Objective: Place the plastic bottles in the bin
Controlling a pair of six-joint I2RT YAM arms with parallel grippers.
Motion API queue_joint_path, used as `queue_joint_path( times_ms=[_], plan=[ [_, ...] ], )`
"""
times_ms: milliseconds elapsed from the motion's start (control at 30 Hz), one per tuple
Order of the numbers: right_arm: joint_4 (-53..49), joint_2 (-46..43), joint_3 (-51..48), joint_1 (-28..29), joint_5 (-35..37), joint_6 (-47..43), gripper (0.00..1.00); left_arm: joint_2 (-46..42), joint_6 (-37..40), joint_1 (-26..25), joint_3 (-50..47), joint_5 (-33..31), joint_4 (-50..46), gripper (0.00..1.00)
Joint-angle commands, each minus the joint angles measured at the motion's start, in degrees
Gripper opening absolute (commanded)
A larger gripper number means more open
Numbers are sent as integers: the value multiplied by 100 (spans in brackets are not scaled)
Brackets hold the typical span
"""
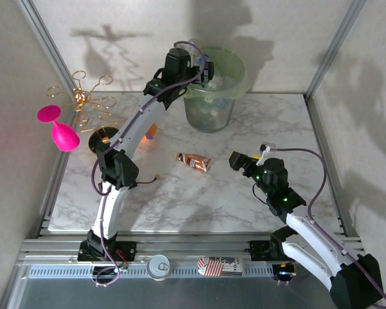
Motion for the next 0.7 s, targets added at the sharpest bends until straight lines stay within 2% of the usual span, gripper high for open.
queue_joint_path(
  times_ms=[0, 133, 300, 500, 667],
  plan=[
    [-26, -68, -37, -24, -32, 93, 99, -233, -26, 19, 13, 133, 166, 100],
    [125, 72, -37, -24, -156, 117, 99, -581, -151, 10, -268, 238, 217, 100],
    [304, 588, 72, -24, -412, -64, 99, -1436, -376, 1, -1450, 505, 720, 100],
    [464, 1376, 475, 11, -869, -610, 99, -2888, -649, -10, -3631, 541, 1866, 100],
    [268, 2214, 1126, 206, -1076, -1307, 99, -4089, -899, -7, -5461, 300, 2797, 100]
  ],
)
